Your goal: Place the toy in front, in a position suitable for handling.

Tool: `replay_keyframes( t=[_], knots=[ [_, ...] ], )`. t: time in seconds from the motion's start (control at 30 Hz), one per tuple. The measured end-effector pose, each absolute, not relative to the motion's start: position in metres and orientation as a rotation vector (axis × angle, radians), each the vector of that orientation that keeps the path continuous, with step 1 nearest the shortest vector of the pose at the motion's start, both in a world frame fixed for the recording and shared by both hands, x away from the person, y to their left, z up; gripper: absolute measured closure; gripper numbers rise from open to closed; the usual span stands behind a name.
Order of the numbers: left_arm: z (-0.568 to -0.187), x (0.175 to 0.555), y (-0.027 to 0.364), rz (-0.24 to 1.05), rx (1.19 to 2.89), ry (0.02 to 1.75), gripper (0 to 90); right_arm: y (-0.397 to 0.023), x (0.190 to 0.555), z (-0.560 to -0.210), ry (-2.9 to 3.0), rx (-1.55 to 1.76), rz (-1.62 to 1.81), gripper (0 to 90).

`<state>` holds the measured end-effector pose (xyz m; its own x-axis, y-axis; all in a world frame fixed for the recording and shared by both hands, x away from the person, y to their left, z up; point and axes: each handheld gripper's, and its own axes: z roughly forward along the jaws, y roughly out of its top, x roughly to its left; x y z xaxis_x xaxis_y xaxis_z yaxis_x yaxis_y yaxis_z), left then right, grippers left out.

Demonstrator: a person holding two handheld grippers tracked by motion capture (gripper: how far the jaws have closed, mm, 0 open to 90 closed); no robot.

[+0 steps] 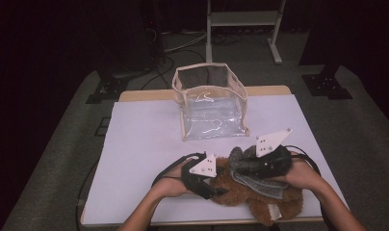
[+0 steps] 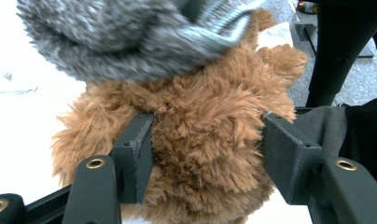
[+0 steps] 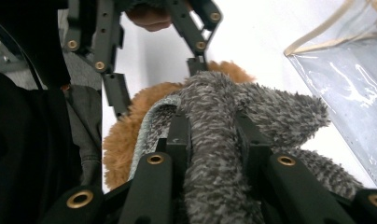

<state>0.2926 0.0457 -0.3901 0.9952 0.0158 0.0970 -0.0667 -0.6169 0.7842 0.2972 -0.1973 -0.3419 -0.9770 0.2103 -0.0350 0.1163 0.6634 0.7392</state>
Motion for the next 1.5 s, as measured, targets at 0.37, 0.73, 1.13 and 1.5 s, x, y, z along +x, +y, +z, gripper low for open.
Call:
replay_keyframes(
  t=[0.37,0.73,1.13,1.5],
  knots=[
    [-0.387,0.295,0.062,0.16,2.23,0.008,35.6,-0.23,0.287,-0.355,2.704,0.358,1.146,70.9],
    [-0.407,0.304,0.066,0.078,2.219,0.067,31.8,-0.264,0.287,-0.367,2.644,0.491,1.201,71.7],
    [-0.424,0.318,0.039,-0.041,2.15,0.103,27.8,-0.281,0.28,-0.372,2.619,0.545,1.249,71.8],
    [-0.399,0.314,0.036,-0.095,2.04,0.101,38.5,-0.268,0.28,-0.366,2.575,0.516,1.299,71.7]
  ],
)
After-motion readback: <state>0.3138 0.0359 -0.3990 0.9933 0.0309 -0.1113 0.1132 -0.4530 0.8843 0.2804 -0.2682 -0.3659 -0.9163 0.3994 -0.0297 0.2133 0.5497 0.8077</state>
